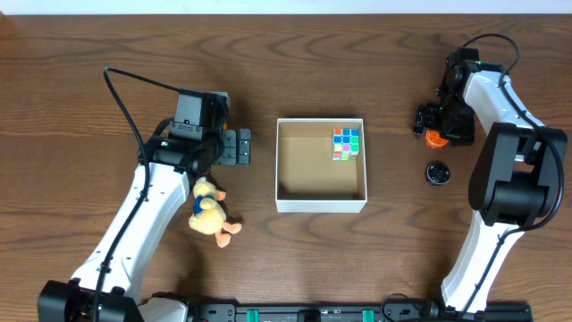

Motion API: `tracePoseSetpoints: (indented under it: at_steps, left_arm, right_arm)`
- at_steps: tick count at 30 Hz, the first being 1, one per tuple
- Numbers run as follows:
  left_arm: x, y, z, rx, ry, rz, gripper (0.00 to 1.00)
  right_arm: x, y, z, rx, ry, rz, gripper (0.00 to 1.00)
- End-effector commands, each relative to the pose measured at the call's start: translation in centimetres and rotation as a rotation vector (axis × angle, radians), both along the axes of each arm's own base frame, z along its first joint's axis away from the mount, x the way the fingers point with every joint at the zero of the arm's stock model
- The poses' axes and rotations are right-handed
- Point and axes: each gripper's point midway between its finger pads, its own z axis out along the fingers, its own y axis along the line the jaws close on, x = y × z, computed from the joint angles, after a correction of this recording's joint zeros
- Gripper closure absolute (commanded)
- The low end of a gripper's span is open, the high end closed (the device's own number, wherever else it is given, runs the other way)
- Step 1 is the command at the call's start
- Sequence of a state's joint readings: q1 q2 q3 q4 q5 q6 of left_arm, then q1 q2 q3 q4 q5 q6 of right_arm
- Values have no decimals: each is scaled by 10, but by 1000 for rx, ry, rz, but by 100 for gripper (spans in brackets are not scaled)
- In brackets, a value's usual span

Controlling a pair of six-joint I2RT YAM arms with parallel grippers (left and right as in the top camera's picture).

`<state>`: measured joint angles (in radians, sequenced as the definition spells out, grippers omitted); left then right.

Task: Pack container
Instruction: 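Carry the orange part into the box and release it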

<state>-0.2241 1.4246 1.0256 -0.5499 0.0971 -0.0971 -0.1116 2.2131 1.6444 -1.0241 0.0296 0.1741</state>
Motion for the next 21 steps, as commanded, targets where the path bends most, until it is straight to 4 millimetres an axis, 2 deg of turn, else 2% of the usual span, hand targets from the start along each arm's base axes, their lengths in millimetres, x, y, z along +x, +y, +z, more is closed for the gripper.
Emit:
tracePoseSetpoints:
  at_steps: [1,6,8,13,19,21]
  left_arm:
    - [6,3,10,9,-29,8,2]
    - [6,3,10,9,-29,8,2]
    - [6,3,10,9,-29,8,2]
    - [6,3,10,9,-29,7,2]
    - [5,3,10,9,-29,7,2]
    - [5,3,10,9,-29,8,2]
  right_arm:
    - [-3,1,-10,1,24,10,20]
    - [-3,1,-10,0,25,9,36]
    - [-3,1,-10,1,25,7,37]
    - [-3,1,-10,0,24,7,48]
    - [-3,1,-10,0,25,7,65]
    - [-2,1,-9,-1,22,7,68]
